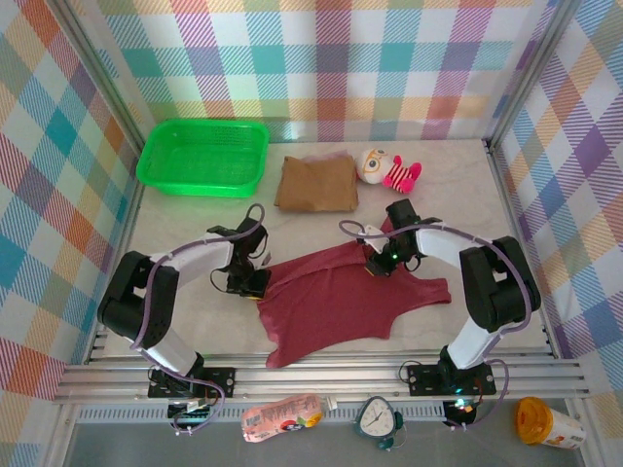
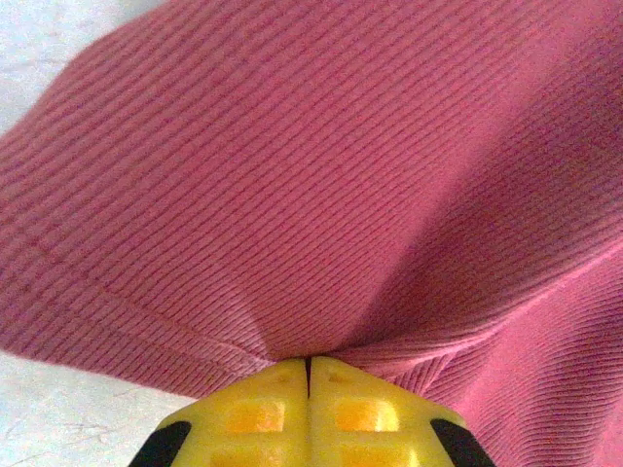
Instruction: Fold and stack the tank tops
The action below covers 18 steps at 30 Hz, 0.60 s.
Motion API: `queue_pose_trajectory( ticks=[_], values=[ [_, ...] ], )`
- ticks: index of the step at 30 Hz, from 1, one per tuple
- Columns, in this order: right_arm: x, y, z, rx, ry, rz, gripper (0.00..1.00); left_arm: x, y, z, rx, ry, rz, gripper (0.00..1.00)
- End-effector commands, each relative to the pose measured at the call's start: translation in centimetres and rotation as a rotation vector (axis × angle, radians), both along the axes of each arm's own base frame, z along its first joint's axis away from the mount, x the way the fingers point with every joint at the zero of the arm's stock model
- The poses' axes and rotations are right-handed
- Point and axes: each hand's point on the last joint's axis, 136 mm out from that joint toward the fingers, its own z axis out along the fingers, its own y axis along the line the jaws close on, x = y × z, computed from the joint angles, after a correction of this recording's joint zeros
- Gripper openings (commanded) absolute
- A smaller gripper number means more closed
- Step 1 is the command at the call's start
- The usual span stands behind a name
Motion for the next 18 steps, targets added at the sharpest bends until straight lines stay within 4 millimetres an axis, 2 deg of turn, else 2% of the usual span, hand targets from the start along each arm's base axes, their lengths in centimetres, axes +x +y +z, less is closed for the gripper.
queue_pose_trajectory(
  ticks=[1, 5, 9, 10, 12, 15, 18],
  values=[
    [-0.7, 0.7, 2.7, 0.038, 0.021, 0.007, 0.21, -0.8, 0.4, 0.9, 0.009, -0.004, 0.018, 0.14],
    [-1.3, 0.7, 5.0, 0.066, 0.018, -0.014, 0.28, -1.0, -0.2, 2.4, -0.02, 0.007, 0.016, 0.22],
    [1.1, 2.6, 8.4, 0.232, -0.017, -0.189, 0.36, 0.2, -1.3, 5.7, -0.072, -0.036, 0.032, 0.3],
    [1.8, 3.4, 8.8, 0.294, -0.005, -0.224, 0.42, 0.9, -1.4, 6.3, -0.076, -0.059, 0.043, 0.33],
    [2.5, 4.3, 8.0, 0.299, 0.017, -0.268, 0.49, 2.1, -2.2, 6.7, -0.102, -0.081, 0.056, 0.35],
    [2.6, 4.8, 5.5, 0.221, 0.072, -0.284, 0.49, 3.6, -2.7, 5.7, -0.095, -0.079, 0.07, 0.35],
    [2.4, 4.6, 3.7, 0.132, 0.098, -0.3, 0.48, 5.0, -2.5, 3.7, -0.066, -0.073, 0.091, 0.34]
  ],
)
